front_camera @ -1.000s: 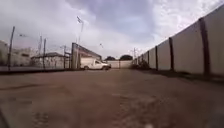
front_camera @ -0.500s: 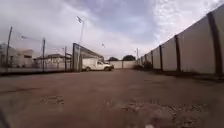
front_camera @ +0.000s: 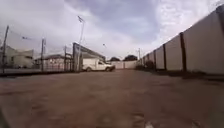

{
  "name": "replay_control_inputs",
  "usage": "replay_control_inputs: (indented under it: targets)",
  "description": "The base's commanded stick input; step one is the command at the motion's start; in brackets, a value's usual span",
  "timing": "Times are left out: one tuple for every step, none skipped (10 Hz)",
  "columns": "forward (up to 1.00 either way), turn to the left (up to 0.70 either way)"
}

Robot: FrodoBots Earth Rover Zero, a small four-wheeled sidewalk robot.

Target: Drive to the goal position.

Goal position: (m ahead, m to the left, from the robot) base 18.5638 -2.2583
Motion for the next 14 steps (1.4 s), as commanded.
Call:
replay_control_inputs:
  targets:
    - [1.0,0.0]
    - [1.0,0.0]
    - [1.0,0.0]
    - [1.0,0.0]
    - [1.0,0.0]
    - [1.0,-0.08]
    - [1.0,-0.36]
    - [1.0,-0.17]
    - [1.0,0.0]
    - [1.0,0.0]
    - [1.0,0.0]
    - [1.0,0.0]
    - [1.0,-0.07]
    - [1.0,-0.34]
